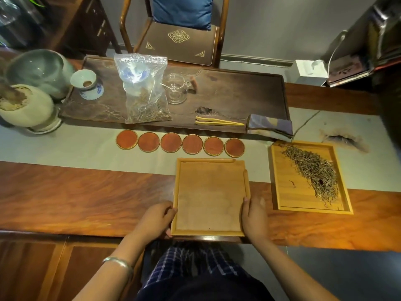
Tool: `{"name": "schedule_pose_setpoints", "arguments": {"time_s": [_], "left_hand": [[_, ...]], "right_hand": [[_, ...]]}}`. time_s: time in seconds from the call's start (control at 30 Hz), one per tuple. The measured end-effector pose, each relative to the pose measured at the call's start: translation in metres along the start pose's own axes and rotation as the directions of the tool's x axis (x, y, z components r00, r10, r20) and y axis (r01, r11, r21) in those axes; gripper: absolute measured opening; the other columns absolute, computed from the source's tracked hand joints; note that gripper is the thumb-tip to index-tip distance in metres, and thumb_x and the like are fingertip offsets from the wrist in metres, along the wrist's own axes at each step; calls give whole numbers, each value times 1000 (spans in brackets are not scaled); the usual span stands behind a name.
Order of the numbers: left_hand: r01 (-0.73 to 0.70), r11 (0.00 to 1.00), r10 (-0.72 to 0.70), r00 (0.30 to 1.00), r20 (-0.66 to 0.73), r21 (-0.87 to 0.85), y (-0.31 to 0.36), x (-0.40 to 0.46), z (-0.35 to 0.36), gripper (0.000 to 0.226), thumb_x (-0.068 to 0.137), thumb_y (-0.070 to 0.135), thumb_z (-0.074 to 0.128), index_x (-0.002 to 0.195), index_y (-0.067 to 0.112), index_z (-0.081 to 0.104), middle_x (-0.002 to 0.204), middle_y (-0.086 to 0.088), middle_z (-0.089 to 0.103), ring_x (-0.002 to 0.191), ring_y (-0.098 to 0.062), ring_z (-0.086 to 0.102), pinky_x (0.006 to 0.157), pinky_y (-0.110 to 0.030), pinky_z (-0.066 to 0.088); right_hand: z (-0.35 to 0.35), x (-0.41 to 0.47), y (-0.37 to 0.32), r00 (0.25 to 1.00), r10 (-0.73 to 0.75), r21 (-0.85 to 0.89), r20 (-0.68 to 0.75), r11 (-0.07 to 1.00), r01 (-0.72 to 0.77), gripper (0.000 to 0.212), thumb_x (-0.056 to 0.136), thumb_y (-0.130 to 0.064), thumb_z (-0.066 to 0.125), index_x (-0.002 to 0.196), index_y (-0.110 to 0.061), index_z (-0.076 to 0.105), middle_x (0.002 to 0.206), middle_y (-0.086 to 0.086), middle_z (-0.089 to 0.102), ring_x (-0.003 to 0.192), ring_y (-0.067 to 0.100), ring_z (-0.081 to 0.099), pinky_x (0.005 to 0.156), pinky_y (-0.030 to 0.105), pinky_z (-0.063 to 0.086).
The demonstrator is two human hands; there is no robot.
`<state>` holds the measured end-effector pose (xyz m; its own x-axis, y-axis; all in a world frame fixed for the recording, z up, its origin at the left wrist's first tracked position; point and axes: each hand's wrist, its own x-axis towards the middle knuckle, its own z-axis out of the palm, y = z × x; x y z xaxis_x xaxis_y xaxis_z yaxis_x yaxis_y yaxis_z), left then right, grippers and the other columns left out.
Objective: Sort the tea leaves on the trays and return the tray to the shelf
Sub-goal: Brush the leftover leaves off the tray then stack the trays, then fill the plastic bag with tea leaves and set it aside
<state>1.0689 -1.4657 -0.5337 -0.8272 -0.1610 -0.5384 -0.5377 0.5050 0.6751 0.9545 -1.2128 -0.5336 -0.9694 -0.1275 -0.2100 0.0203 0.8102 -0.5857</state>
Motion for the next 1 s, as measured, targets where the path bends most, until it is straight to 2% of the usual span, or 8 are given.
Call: {"name": "schedule_pose_setpoints", "arguments": {"time_s": [0.1,0.23,0.4,0.53,0.7,0.87,0.93,1.0], "left_hand": [[13,998,-12,1000,-15,63,3,3,2,25,97,29,48,75,22,56,60,-2,68,52,-9,65,64,-34,53],[3,988,6,998,-56,154,9,8,3,29,97,29,50,68,29,50,59,4,60,55,-4,57,52,-15,39],[59,983,-54,998,-32,176,14,15,-3,27,95,29,50,72,15,53,60,-5,65,59,-19,64,70,-39,51],[59,982,-56,998,-24,181,17,21,-7,25,93,29,52,70,21,48,65,-4,65,59,-17,63,69,-37,52],[86,984,-90,996,17,157,16,25,-8,20,92,30,53,77,18,54,74,-5,68,63,-19,66,67,-38,55],[103,973,-113,993,38,205,19,26,-14,23,92,38,52,77,21,54,75,-1,67,61,-15,65,65,-35,55],[126,958,-125,992,-22,257,19,26,-25,28,90,45,49,75,23,57,68,2,65,62,-13,62,66,-34,54],[148,944,-112,984,-135,295,17,27,-44,31,90,44,48,70,22,56,63,3,61,61,-14,59,60,-31,50]], "right_hand": [[3,5,0,1000,-22,-90,3,996,23,21,100,-17,38,95,-2,52,91,9,47,75,18,47,65,26,37],[5,12,3,999,-34,-129,18,991,36,20,100,-17,37,94,-3,51,91,10,48,80,18,44,70,27,35],[6,15,7,999,-23,-113,40,993,28,19,100,-17,38,95,-3,50,92,12,51,82,21,49,71,32,41],[7,14,11,999,-8,-113,38,994,13,16,99,-18,39,99,-6,50,91,8,51,84,19,50,73,32,45],[7,16,12,998,3,-94,56,996,2,14,99,-19,42,99,-7,49,90,6,52,83,21,54,70,36,49],[-2,24,8,995,25,-101,93,995,-16,24,99,-28,40,107,-7,49,98,7,52,89,24,57,68,29,43],[-12,25,8,999,-26,-151,37,988,32,22,99,-30,40,103,-11,50,95,7,57,83,24,59,64,31,45],[-19,25,7,991,-116,-232,60,964,127,22,99,-32,38,100,-15,52,85,3,61,73,20,61,56,32,47]]}}
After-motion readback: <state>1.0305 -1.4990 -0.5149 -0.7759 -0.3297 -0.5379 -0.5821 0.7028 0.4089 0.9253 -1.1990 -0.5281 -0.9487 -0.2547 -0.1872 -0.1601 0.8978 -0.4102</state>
